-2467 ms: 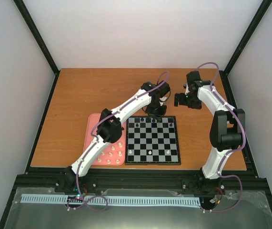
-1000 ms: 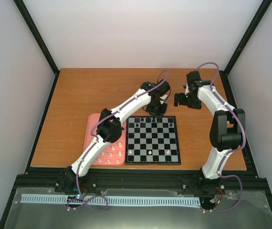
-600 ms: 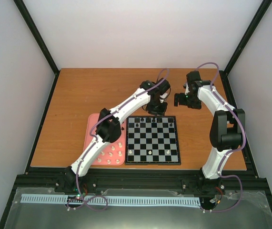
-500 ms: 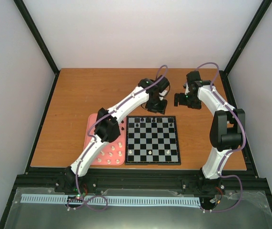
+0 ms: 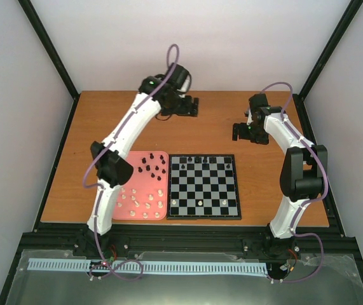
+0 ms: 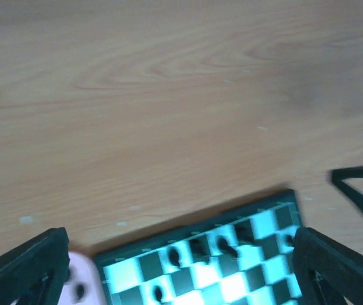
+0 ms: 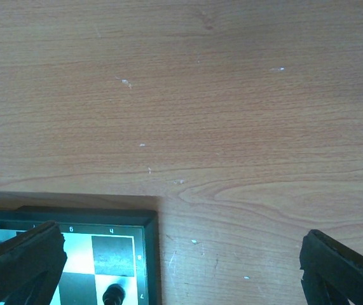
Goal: Set up the chess pieces on the board
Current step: Pick up the chess piece from the storage box.
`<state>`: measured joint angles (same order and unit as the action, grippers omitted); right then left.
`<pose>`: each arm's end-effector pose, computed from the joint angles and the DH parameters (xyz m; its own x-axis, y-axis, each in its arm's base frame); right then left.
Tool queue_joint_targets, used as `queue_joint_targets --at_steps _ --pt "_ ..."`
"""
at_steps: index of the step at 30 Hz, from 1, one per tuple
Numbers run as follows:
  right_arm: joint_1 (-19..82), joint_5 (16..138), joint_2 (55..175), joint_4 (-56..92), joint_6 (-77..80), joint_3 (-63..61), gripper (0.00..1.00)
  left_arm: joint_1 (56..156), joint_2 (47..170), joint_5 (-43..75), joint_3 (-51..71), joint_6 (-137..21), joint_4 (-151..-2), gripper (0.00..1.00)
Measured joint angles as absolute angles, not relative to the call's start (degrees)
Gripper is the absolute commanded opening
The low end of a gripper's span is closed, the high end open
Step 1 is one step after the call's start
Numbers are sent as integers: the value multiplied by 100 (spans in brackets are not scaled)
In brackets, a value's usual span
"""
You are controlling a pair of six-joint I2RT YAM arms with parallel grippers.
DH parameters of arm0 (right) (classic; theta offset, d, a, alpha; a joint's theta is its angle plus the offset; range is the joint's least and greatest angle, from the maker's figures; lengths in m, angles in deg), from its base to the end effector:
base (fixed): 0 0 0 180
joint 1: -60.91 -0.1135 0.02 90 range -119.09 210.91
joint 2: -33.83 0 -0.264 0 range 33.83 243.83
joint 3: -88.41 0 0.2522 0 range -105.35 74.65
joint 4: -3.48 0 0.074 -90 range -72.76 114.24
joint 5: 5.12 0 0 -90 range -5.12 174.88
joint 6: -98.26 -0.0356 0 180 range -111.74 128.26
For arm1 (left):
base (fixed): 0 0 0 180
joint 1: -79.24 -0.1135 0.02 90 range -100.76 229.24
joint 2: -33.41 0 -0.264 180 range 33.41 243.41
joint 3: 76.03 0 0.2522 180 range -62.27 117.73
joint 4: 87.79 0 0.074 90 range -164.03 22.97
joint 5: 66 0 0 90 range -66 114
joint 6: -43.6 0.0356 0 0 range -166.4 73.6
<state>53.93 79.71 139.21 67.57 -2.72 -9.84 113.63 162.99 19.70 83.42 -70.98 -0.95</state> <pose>0.3723 0.0488 0.2331 -0.9511 0.0747 -0.2998 0.0319 0.9889 0.1451 0.3835 -0.2657 0.3508 -0.8775 0.0979 -0.4695 0.2551 0.9243 -0.2839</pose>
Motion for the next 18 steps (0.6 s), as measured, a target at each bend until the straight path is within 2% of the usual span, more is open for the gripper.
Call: queue_joint_targets --at_steps 10,18 --pt "5358 7934 13921 6842 -274 -1189 100 10183 15126 2755 6401 -6882 -45 100" --pt "4772 8024 14092 7111 -272 -2225 99 9265 14085 2792 4644 -6930 -246 100"
